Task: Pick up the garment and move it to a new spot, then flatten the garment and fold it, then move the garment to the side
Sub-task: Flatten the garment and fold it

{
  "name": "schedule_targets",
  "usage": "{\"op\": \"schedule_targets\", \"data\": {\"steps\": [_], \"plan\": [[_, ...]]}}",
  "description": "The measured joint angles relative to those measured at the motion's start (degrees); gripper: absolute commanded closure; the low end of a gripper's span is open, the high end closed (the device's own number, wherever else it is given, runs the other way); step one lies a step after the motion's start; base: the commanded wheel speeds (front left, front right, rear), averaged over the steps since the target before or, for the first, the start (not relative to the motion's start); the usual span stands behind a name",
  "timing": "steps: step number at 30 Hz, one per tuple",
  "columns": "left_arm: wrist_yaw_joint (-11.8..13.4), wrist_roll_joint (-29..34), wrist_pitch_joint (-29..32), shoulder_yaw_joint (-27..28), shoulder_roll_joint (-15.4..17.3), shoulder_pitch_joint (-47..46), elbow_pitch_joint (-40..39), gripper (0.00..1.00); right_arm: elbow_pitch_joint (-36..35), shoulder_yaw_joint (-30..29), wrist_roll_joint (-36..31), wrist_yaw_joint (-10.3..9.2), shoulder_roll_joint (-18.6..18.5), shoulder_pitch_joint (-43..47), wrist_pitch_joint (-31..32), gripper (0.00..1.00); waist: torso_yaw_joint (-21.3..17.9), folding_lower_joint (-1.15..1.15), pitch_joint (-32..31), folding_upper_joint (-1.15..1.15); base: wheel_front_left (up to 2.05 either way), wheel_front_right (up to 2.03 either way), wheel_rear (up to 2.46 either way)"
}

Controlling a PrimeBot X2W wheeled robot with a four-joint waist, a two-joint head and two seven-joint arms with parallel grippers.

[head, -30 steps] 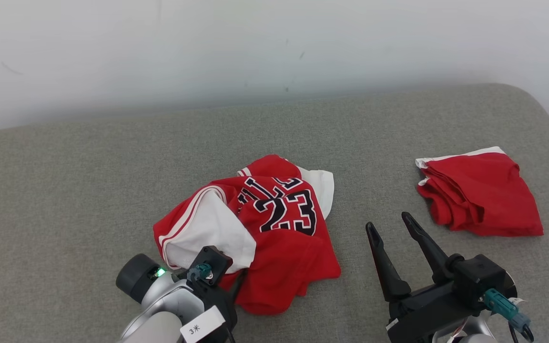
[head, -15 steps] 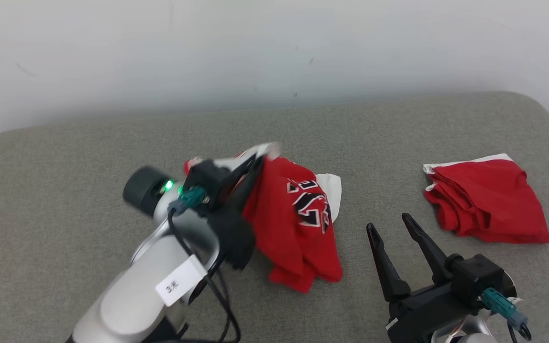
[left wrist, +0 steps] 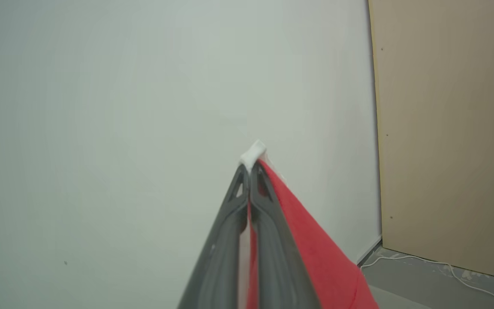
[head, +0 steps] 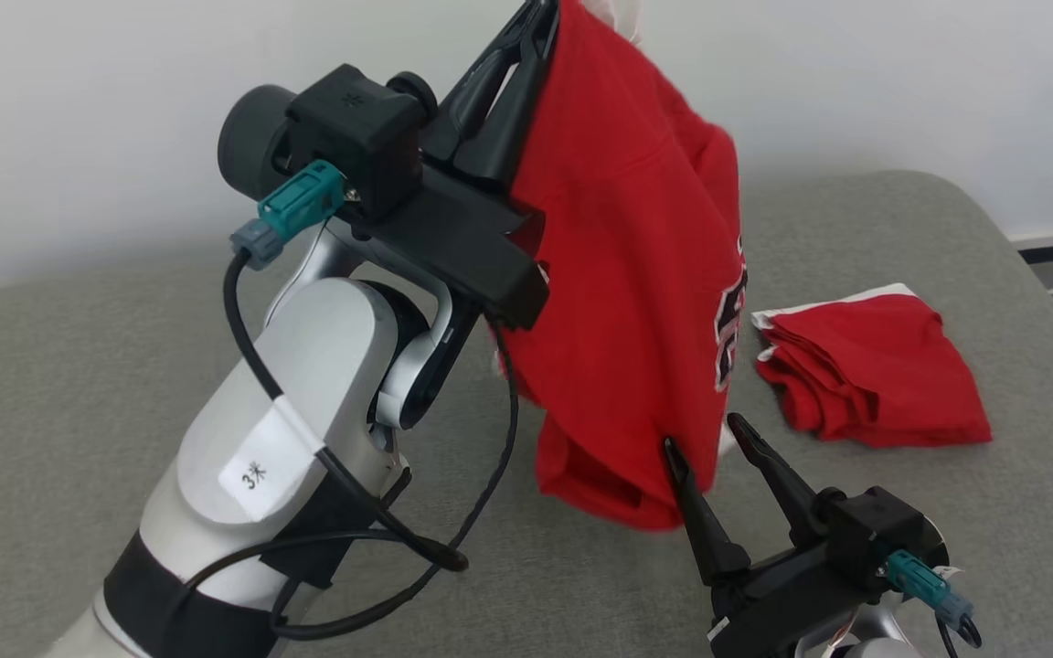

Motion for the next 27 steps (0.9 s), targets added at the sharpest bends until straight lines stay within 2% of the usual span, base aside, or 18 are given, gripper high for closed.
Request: {"op": "schedule_targets", "data": {"steps": [3, 5, 11, 14, 15, 17, 27], "plan": [[-0.2, -0.6, 0.2, -0.7, 0.1, 0.7, 2.0, 1.0, -0.5, -0.7, 0.0, -0.09, -0.1, 0.5, -0.1, 0.0, -1.3, 0.0, 0.2, 0.0, 0.0, 0.0, 0.0], [-0.8, -0.7, 1.7, -2.1, 0.5, 4.2, 6.7, 1.0, -0.8, -1.8, 0.2, -0.35, -0.4, 1.4, -0.6, 0.0, -1.8, 0.0, 1.0, 0.0, 0.0, 0.0, 0.0], [-1.2, -1.4, 4.7, -3.0, 6.6, 13.1, 17.2, 1.0, -1.5, -2.7, 0.5, -0.82, -0.6, 1.4, -1.1, 0.0, -0.8, 0.0, 2.3, 0.0, 0.0, 0.0, 0.0], [-0.7, -1.7, 5.7, -2.9, 7.6, 14.9, 20.6, 1.0, -1.6, -2.7, 0.5, -0.82, -0.9, 1.3, -1.1, 0.0, 0.3, 0.01, 2.7, 0.0, 0.0, 0.0, 0.0], [-0.6, -1.8, 6.1, -2.8, 7.7, 15.2, 21.6, 0.72, -1.6, -2.7, 0.5, -0.82, -0.9, 1.2, -1.1, 0.0, 0.7, 0.01, 2.8, 0.01, 0.0, 0.0, 0.0], [-0.4, -1.9, 7.2, -2.8, 8.1, 15.6, 23.5, 0.0, -1.6, -2.7, 0.5, -0.82, -0.9, 1.1, -1.1, 0.0, 1.6, 0.0, 3.0, 0.0, 0.0, 0.0, 0.0], [0.8, -3.1, 7.8, -0.6, 12.4, 20.3, 27.4, 0.0, -0.7, -2.2, 0.5, -0.81, -0.9, 1.0, -1.1, 0.0, 5.0, 0.0, 2.7, 0.0, 0.0, 0.0, 0.0]]}}
